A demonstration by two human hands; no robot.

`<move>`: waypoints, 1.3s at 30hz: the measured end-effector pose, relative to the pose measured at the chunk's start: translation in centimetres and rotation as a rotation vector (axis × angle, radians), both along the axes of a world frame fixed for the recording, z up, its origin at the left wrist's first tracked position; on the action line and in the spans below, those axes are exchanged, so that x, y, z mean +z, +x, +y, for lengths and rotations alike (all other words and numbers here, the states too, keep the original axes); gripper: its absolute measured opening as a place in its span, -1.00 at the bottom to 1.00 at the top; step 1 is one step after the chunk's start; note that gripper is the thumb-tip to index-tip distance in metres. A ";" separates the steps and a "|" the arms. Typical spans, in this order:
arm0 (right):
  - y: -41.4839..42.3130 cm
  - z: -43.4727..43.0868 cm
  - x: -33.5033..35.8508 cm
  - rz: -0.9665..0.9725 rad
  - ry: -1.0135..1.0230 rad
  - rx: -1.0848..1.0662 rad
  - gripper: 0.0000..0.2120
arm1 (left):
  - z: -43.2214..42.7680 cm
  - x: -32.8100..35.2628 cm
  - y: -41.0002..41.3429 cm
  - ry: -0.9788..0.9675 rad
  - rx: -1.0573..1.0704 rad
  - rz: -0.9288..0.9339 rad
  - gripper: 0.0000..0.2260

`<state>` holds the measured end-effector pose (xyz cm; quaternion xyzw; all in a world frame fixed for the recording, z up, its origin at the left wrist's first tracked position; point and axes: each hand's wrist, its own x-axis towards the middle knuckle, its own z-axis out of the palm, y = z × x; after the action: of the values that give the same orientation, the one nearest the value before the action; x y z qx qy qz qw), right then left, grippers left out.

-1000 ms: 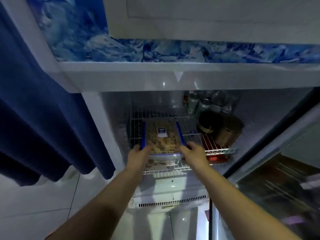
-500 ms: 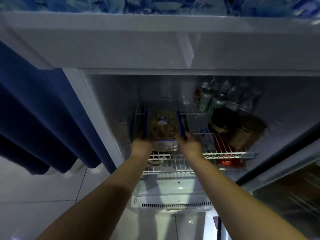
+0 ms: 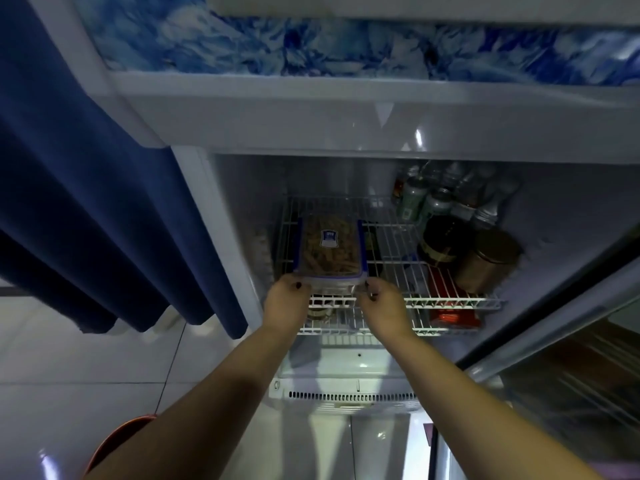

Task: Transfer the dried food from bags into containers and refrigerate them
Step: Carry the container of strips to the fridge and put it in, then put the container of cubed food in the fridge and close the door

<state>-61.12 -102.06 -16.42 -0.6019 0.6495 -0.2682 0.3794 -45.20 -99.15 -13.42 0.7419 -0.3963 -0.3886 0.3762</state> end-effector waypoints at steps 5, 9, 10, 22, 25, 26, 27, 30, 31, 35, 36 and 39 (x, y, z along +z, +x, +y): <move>1.5 3.7 3.9 0.204 -0.073 0.165 -0.72 | 4.9 3.4 1.3 -0.064 -0.079 -0.048 -0.83; 4.3 6.6 7.3 0.341 -0.180 0.359 -0.79 | 9.5 6.1 3.9 -0.069 -0.089 -0.088 -0.86; 5.1 7.4 8.1 0.377 -0.203 0.403 -0.81 | 10.7 6.7 4.7 -0.070 -0.075 -0.088 -0.85; 21.9 22.9 14.1 0.753 -0.483 0.887 -0.77 | 36.0 12.2 21.5 -0.155 0.210 -0.218 -0.83; 27.6 29.1 14.9 0.774 -0.571 1.019 -0.78 | 44.5 13.2 25.9 -0.183 0.333 -0.270 -0.83; 29.5 31.3 15.1 0.778 -0.604 1.064 -0.78 | 47.5 13.5 27.3 -0.186 0.379 -0.294 -0.83; 31.3 33.6 15.3 0.777 -0.639 1.104 -0.78 | 50.5 13.7 28.6 -0.188 0.430 -0.322 -0.83; 36.7 40.2 15.7 0.749 -0.740 1.219 -0.80 | 59.1 14.8 31.7 -0.170 0.582 -0.412 -0.84; 38.5 42.4 15.8 0.729 -0.763 1.260 -0.81 | 61.9 15.1 32.6 -0.168 0.635 -0.434 -0.83; 44.5 50.5 16.0 0.704 -0.841 1.431 -0.82 | 72.1 16.3 34.9 -0.181 0.855 -0.447 -0.83; 46.0 52.3 16.0 0.699 -0.855 1.478 -0.80 | 74.3 16.5 35.3 -0.180 0.900 -0.453 -0.83; 49.7 57.2 16.1 0.652 -0.925 1.606 -0.75 | 80.0 16.8 36.2 -0.200 1.041 -0.440 -0.84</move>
<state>-11.43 -44.88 -0.33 -0.9983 -0.0490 0.0211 -0.0221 -8.99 -19.15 3.34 0.8635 -0.0823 0.0507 0.4950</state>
